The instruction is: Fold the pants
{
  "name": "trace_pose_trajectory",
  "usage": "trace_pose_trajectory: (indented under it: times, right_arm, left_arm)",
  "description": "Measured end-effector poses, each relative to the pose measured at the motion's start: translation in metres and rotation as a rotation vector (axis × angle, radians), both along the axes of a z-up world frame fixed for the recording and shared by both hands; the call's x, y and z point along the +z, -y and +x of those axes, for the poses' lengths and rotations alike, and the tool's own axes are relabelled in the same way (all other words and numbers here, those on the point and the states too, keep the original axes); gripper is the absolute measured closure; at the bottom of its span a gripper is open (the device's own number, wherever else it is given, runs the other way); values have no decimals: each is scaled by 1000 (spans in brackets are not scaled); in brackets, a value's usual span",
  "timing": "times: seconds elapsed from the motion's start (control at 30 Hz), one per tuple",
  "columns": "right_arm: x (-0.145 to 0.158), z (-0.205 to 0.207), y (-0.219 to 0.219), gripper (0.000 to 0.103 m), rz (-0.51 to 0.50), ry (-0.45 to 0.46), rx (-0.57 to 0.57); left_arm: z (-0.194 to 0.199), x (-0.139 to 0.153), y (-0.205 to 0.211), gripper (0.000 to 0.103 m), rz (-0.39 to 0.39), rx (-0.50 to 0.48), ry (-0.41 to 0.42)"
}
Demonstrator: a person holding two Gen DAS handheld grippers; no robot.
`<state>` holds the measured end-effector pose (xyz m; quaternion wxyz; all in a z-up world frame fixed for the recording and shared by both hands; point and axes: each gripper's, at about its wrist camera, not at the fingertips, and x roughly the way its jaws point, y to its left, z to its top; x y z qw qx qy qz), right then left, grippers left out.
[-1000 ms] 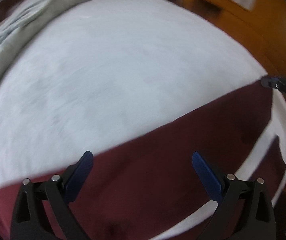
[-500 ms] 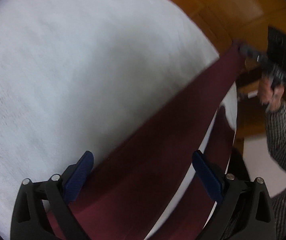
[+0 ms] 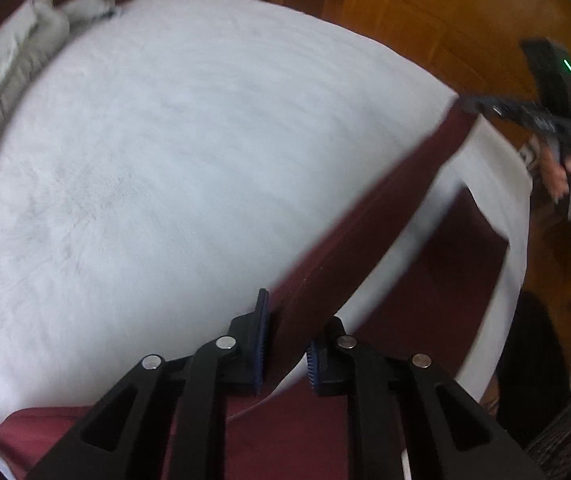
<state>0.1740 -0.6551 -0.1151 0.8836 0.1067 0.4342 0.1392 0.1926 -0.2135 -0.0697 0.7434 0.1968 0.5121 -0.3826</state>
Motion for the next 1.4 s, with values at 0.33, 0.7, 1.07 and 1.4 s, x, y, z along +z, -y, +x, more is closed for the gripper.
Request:
trace_pose_trajectory:
  times: [0.33, 0.7, 1.07, 1.4]
  right_arm:
    - [-76, -113, -23, 83, -30, -180, -51]
    - [-55, -122, -27, 55, -111, -170, -167]
    - [-29, -135, -38, 51, -221, -95, -127]
    - [-48, -138, -30, 46, 36, -211, -125]
  left_arm:
    - [-113, -84, 2, 87, 96, 100, -11]
    - [-89, -84, -12, 86, 75, 170, -54]
    - [-98, -94, 31, 85, 124, 190, -46]
    - [-98, -100, 44, 84, 136, 194, -42]
